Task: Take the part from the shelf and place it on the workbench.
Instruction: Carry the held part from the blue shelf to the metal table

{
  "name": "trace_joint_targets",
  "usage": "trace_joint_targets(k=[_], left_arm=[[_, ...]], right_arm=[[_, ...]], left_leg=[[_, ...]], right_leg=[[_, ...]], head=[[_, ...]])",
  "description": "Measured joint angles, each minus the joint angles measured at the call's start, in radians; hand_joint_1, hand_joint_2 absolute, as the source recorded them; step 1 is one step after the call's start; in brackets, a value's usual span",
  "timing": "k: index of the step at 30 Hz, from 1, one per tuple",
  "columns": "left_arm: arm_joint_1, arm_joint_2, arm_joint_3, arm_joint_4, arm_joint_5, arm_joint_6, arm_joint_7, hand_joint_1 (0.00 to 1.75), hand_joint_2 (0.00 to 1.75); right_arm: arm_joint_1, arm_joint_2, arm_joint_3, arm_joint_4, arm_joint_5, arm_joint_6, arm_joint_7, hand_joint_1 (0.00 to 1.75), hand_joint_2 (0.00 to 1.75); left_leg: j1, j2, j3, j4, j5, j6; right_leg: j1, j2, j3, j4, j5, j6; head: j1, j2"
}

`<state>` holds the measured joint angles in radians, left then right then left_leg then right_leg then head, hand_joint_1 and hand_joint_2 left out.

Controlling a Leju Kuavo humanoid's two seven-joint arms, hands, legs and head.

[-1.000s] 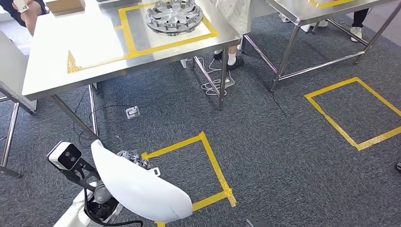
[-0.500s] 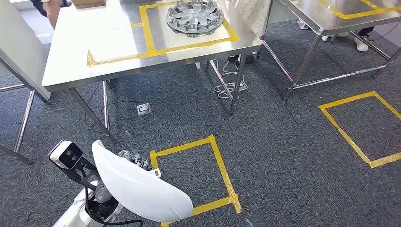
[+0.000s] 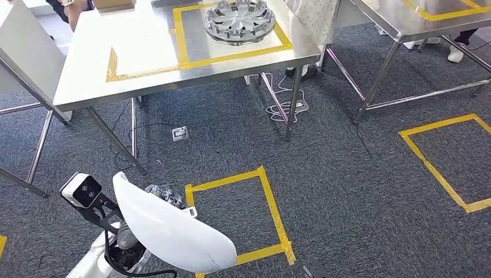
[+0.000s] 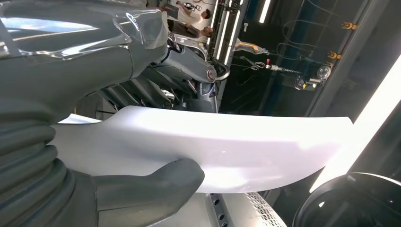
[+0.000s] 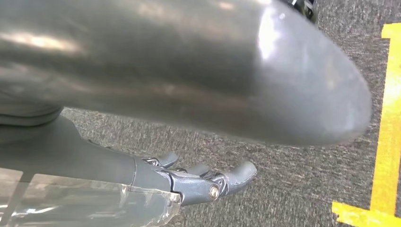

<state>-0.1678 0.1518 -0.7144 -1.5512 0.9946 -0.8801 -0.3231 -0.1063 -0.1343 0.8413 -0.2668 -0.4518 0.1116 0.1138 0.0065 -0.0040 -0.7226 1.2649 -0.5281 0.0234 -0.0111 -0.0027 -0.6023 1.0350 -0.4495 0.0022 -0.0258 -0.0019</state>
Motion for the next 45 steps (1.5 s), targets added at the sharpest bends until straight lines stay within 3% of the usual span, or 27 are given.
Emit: trace_joint_targets(k=[1, 3, 5, 7, 9, 12, 13, 14, 16, 17, 18, 19, 21, 24, 27, 28, 29, 30, 32, 34, 36, 39, 41, 43, 44, 45], left_arm=[[0.0, 0.0, 0.0, 0.0, 0.0, 0.001, 0.0, 1.75, 1.75], [-0.002, 0.0, 0.001, -0.001, -0.001, 0.003, 0.0, 1.75, 1.75], [-0.004, 0.0, 0.002, -0.001, -0.001, 0.006, -0.001, 1.75, 1.75], [-0.004, 0.0, 0.002, -0.002, -0.003, 0.008, -0.004, 1.75, 1.75], [-0.005, -0.001, 0.001, -0.003, -0.004, 0.009, -0.009, 1.75, 1.75], [-0.006, -0.004, 0.0, -0.002, -0.007, 0.011, -0.013, 1.75, 1.75], [-0.004, -0.004, 0.0, -0.001, -0.008, 0.012, -0.014, 1.75, 1.75], [-0.004, -0.004, -0.001, -0.001, -0.009, 0.012, -0.015, 1.75, 1.75], [-0.004, -0.005, -0.001, 0.0, -0.009, 0.012, -0.016, 1.75, 1.75], [-0.004, -0.005, -0.001, 0.0, -0.009, 0.012, -0.017, 1.75, 1.75], [-0.004, -0.006, -0.001, 0.0, -0.009, 0.013, -0.017, 1.75, 1.75], [-0.004, -0.006, -0.001, -0.001, -0.01, 0.013, -0.018, 1.75, 1.75], [-0.004, -0.006, -0.001, -0.001, -0.012, 0.014, -0.019, 1.75, 1.75], [-0.005, -0.006, -0.001, -0.002, -0.013, 0.015, -0.022, 1.75, 1.75], [-0.004, -0.006, -0.001, -0.002, -0.013, 0.015, -0.023, 1.75, 1.75], [-0.004, -0.006, -0.001, -0.002, -0.013, 0.015, -0.023, 1.75, 1.75], [-0.004, -0.005, -0.001, -0.002, -0.013, 0.015, -0.023, 1.75, 1.75], [-0.004, -0.005, -0.001, -0.002, -0.013, 0.015, -0.024, 1.75, 1.75], [-0.004, -0.004, 0.0, -0.002, -0.013, 0.015, -0.025, 1.75, 1.75], [-0.005, -0.004, 0.0, -0.003, -0.013, 0.015, -0.028, 1.75, 1.75], [-0.006, -0.004, 0.001, -0.004, -0.014, 0.016, -0.03, 1.75, 1.75], [-0.006, -0.005, 0.002, -0.01, -0.016, 0.016, -0.034, 1.75, 1.75], [-0.007, -0.006, 0.001, -0.011, -0.017, 0.017, -0.036, 1.75, 1.75], [-0.006, -0.006, 0.0, -0.011, -0.019, 0.018, -0.036, 1.75, 1.75], [-0.004, -0.006, 0.0, -0.011, -0.019, 0.018, -0.036, 1.75, 1.75], [-0.004, -0.006, 0.0, -0.011, -0.019, 0.018, -0.036, 1.75, 1.75]], right_arm=[[0.0, 0.001, -0.001, 0.0, 0.001, 0.001, 0.0, 0.0, 0.0], [0.0, 0.007, -0.003, 0.0, 0.003, 0.002, 0.0, 0.0, 0.0], [0.0, 0.011, -0.006, 0.001, 0.005, 0.005, 0.0, 0.0, 0.0], [-0.001, 0.012, -0.009, 0.002, 0.007, 0.008, 0.001, 0.0, 0.0], [-0.003, 0.012, -0.01, 0.002, 0.009, 0.009, 0.001, 0.0, 0.0], [-0.005, 0.009, -0.012, 0.003, 0.013, 0.01, 0.004, 0.0, 0.0], [-0.004, 0.008, -0.012, 0.004, 0.014, 0.01, 0.005, 0.0, 0.0], [-0.004, 0.007, -0.013, 0.005, 0.014, 0.01, 0.007, 0.0, 0.0], [-0.005, 0.007, -0.014, 0.006, 0.014, 0.01, 0.009, 0.0, 0.0], [-0.006, 0.007, -0.015, 0.006, 0.014, 0.01, 0.01, 0.0, 0.0], [-0.006, 0.008, -0.015, 0.006, 0.014, 0.01, 0.01, 0.0, 0.0], [-0.006, 0.008, -0.016, 0.006, 0.014, 0.01, 0.011, 0.0, 0.0], [-0.006, 0.009, -0.017, 0.007, 0.015, 0.01, 0.012, 0.0, 0.0], [-0.007, 0.011, -0.018, 0.008, 0.017, 0.01, 0.014, 0.0, 0.0], [-0.007, 0.011, -0.019, 0.008, 0.017, 0.01, 0.014, 0.0, 0.0], [-0.006, 0.011, -0.019, 0.008, 0.017, 0.01, 0.014, 0.0, 0.0], [-0.006, 0.011, -0.019, 0.008, 0.017, 0.01, 0.014, 0.0, 0.0], [-0.006, 0.011, -0.019, 0.008, 0.017, 0.01, 0.014, 0.0, 0.0], [-0.007, 0.013, -0.019, 0.008, 0.017, 0.01, 0.014, 0.0, 0.0], [-0.01, 0.016, -0.02, 0.008, 0.018, 0.009, 0.015, 0.0, 0.0], [-0.012, 0.018, -0.021, 0.009, 0.021, 0.008, 0.017, 0.0, 0.0], [-0.016, 0.02, -0.022, 0.008, 0.025, 0.01, 0.019, 0.0, 0.0], [-0.02, 0.019, -0.023, 0.008, 0.026, 0.01, 0.02, 0.0, 0.0], [-0.02, 0.016, -0.023, 0.009, 0.028, 0.01, 0.021, 0.0, 0.0], [-0.019, 0.015, -0.023, 0.009, 0.029, 0.01, 0.021, 0.0, 0.0], [-0.018, 0.014, -0.023, 0.009, 0.03, 0.01, 0.021, 0.0, 0.0]], left_leg=[[-0.008, 0.001, 0.033, -0.069, 0.037, 0.018], [-0.025, 0.012, 0.092, -0.189, 0.079, 0.055], [-0.035, 0.021, 0.109, -0.226, 0.081, 0.072], [-0.033, 0.017, 0.119, -0.245, 0.089, 0.071], [-0.026, 0.013, 0.138, -0.273, 0.1, 0.068], [-0.022, 0.006, 0.146, -0.284, 0.104, 0.064], [-0.021, 0.003, 0.147, -0.284, 0.102, 0.062], [-0.02, 0.0, 0.148, -0.283, 0.1, 0.059], [-0.016, -0.005, 0.152, -0.276, 0.092, 0.047], [-0.015, -0.007, 0.152, -0.269, 0.085, 0.038], [-0.016, -0.009, 0.15, -0.259, 0.077, 0.03], [-0.017, -0.01, 0.148, -0.252, 0.07, 0.023], [-0.016, -0.01, 0.145, -0.245, 0.063, 0.016], [-0.008, -0.008, 0.126, -0.206, 0.037, 0.003], [-0.001, -0.003, 0.024, -0.021, -0.031, -0.012], [0.001, -0.002, -0.011, 0.031, -0.04, -0.013], [0.002, -0.002, -0.03, 0.05, -0.029, -0.012], [0.001, -0.002, -0.029, 0.027, 0.002, -0.008], [-0.004, -0.002, 0.016, -0.102, 0.09, 0.01], [-0.013, 0.001, 0.061, -0.205, 0.131, 0.03], [-0.02, 0.003, 0.075, -0.229, 0.121, 0.04], [-0.015, 0.003, 0.111, -0.272, 0.121, 0.047], [-0.013, 0.003, 0.134, -0.29, 0.118, 0.05], [-0.014, 0.0, 0.145, -0.289, 0.107, 0.051], [-0.015, -0.002, 0.151, -0.288, 0.1, 0.05], [-0.015, -0.005, 0.159, -0.287, 0.093, 0.048]], right_leg=[[0.005, 0.0, 0.002, -0.001, -0.001, -0.001], [0.011, -0.002, 0.006, -0.003, -0.002, -0.002], [0.011, -0.007, 0.008, -0.006, -0.002, 0.001], [0.013, -0.013, 0.01, -0.009, -0.003, 0.005], [0.015, -0.01, -0.008, 0.031, -0.022, 0.006], [0.004, -0.003, -0.099, 0.206, -0.087, 0.007], [0.0, -0.003, -0.123, 0.246, -0.095, 0.013], [-0.005, -0.003, -0.129, 0.25, -0.089, 0.024], [-0.016, -0.003, -0.085, 0.145, -0.035, 0.053], [-0.019, -0.002, -0.053, 0.081, -0.01, 0.062], [-0.021, 0.0, -0.029, 0.03, 0.006, 0.062], [-0.021, 0.001, -0.015, 0.003, 0.012, 0.056], [-0.017, 0.003, -0.011, -0.002, 0.006, 0.035], [-0.021, 0.004, -0.002, -0.004, 0.0, 0.015], [-0.02, 0.004, 0.01, -0.005, -0.011, 0.0], [-0.018, 0.004, 0.014, -0.004, -0.016, -0.002], [-0.017, 0.005, 0.02, -0.004, -0.02, -0.003], [-0.015, 0.005, 0.028, -0.005, -0.026, -0.003], [-0.012, 0.007, 0.047, -0.006, -0.038, -0.001], [-0.009, 0.008, 0.056, -0.008, -0.047, 0.004], [-0.008, 0.006, 0.057, -0.014, -0.051, 0.013], [-0.004, 0.002, 0.051, 0.004, -0.066, 0.022], [-0.004, 0.003, -0.002, 0.106, -0.097, 0.017], [-0.006, 0.003, -0.087, 0.232, -0.126, 0.018], [-0.008, 0.003, -0.115, 0.258, -0.122, 0.025], [-0.01, 0.003, -0.122, 0.243, -0.1, 0.036]], head=[[0.0, 0.0], [0.002, 0.0], [0.003, 0.0], [0.002, 0.0], [0.004, 0.0], [0.005, 0.0], [0.005, 0.0], [0.005, 0.0], [0.005, 0.0], [0.006, 0.0], [0.006, 0.0], [0.005, 0.0], [0.004, 0.0], [0.003, 0.0], [0.001, 0.0], [0.001, 0.0], [0.001, 0.0], [0.001, 0.0], [0.001, 0.0], [0.003, 0.0], [0.003, 0.0], [0.004, 0.0], [0.007, 0.0], [0.007, 0.0], [0.007, 0.0], [0.007, 0.0]])
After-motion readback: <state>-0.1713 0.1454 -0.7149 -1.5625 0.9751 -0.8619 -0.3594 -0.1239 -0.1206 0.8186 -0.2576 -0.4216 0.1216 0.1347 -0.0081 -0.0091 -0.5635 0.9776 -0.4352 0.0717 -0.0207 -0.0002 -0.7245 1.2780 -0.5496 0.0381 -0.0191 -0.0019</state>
